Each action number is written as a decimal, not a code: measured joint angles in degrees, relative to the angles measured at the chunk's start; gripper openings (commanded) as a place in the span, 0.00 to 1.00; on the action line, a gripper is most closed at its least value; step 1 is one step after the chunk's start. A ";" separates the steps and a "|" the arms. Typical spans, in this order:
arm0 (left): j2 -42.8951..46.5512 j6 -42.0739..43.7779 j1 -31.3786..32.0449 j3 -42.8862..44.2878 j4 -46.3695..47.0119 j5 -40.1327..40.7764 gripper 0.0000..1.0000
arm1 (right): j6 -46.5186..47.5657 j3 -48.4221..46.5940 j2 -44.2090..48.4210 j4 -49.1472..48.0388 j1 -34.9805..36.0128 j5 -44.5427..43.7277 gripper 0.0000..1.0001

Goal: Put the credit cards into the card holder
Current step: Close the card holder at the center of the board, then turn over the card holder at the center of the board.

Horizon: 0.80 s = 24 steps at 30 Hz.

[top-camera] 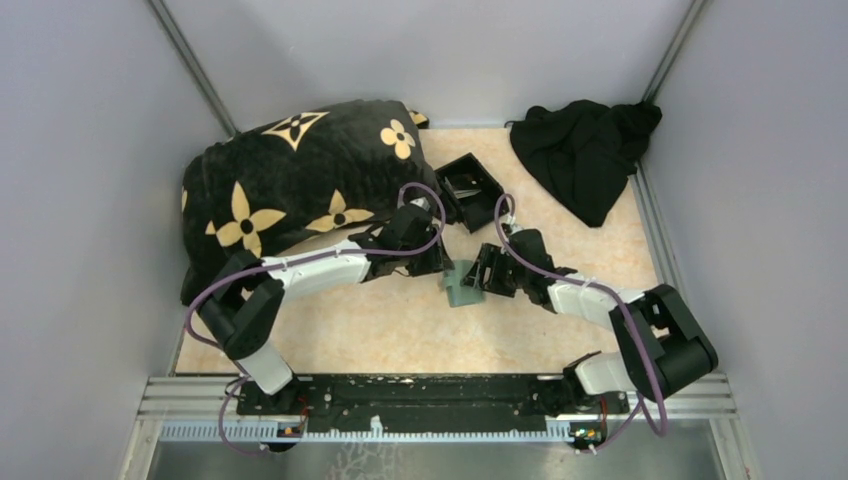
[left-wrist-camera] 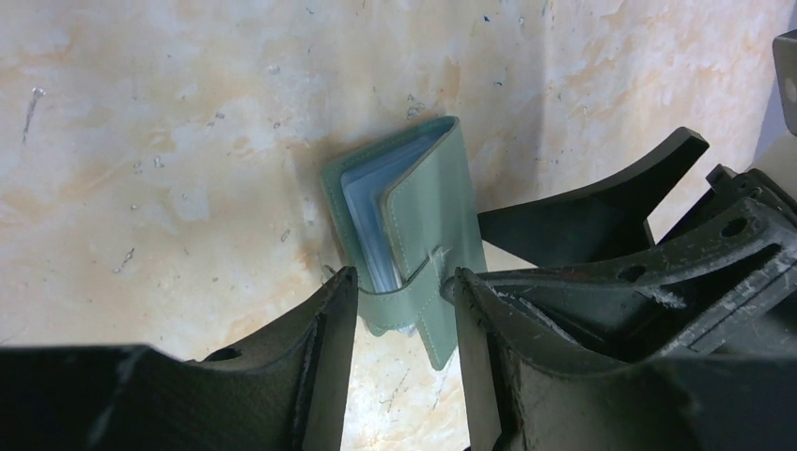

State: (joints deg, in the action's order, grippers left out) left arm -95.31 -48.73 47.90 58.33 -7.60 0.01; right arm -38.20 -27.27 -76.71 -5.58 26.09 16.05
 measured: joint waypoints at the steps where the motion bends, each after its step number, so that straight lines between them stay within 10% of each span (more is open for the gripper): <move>1: -0.59 0.44 0.00 0.70 -0.26 0.00 0.48 | -0.20 0.02 -0.35 -0.59 0.00 0.28 0.65; 24: -7.74 3.63 -0.02 1.68 -4.42 -0.07 0.46 | -0.98 0.63 -4.00 -7.26 -0.02 4.87 0.65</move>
State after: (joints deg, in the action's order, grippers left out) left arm -103.04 -45.10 47.88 60.01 -12.01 -0.05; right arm -39.18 -26.63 -80.71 -12.84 26.06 20.93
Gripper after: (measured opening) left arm 0.464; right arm 0.653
